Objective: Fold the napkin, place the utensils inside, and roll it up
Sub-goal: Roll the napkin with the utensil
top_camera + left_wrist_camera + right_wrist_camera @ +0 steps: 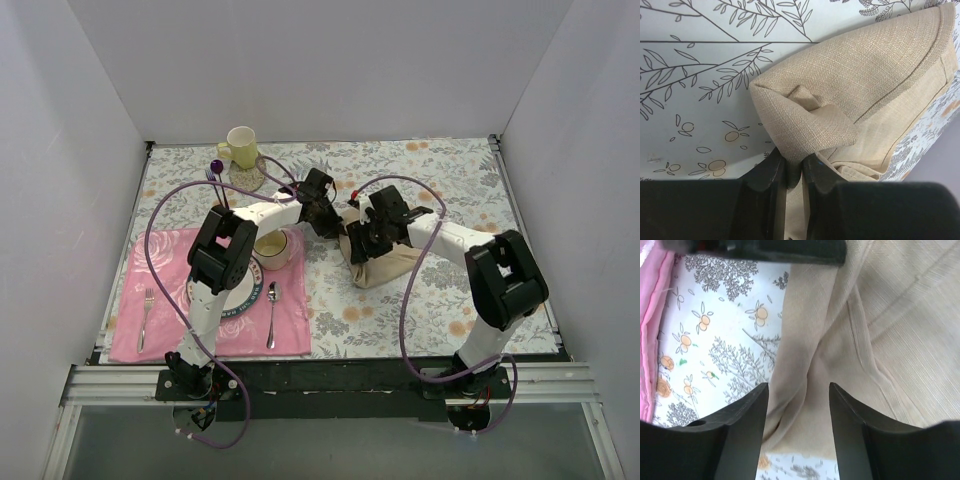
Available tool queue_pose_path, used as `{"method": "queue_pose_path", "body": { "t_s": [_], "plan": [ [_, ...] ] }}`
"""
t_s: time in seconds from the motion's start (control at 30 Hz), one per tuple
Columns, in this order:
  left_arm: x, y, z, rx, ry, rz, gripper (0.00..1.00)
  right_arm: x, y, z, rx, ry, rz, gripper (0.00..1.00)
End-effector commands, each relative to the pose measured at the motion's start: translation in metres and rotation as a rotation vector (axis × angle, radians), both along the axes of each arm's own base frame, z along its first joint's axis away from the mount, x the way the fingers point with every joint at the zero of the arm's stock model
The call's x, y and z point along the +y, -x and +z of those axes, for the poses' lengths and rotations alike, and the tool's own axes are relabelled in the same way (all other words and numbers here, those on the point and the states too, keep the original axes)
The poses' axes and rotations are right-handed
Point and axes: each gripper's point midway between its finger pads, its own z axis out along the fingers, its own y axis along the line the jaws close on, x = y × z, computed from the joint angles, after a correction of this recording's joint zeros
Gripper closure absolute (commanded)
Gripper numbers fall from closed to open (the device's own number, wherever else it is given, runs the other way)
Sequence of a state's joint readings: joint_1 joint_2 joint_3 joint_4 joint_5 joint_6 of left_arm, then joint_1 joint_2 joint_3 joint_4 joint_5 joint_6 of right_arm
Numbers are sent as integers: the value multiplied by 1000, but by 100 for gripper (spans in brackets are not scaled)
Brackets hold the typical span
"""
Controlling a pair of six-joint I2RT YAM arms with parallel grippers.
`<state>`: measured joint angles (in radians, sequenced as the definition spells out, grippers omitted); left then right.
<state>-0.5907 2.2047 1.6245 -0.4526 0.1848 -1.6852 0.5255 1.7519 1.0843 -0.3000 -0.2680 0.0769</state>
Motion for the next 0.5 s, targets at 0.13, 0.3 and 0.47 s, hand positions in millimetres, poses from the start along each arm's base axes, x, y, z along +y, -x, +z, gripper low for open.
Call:
{"method": "queue_pose_path", "body": {
  "t_s": [0.13, 0.3, 0.47],
  "plan": [
    [14, 22, -32, 147, -40, 33, 100, -4, 7, 53, -286, 178, -7, 38],
    [14, 28, -34, 186, -32, 35, 100, 14, 11, 58, -423, 271, 33, 46],
    [16, 29, -31, 219, -28, 40, 100, 13, 7, 47, -546, 437, 72, 50]
  ]
}}
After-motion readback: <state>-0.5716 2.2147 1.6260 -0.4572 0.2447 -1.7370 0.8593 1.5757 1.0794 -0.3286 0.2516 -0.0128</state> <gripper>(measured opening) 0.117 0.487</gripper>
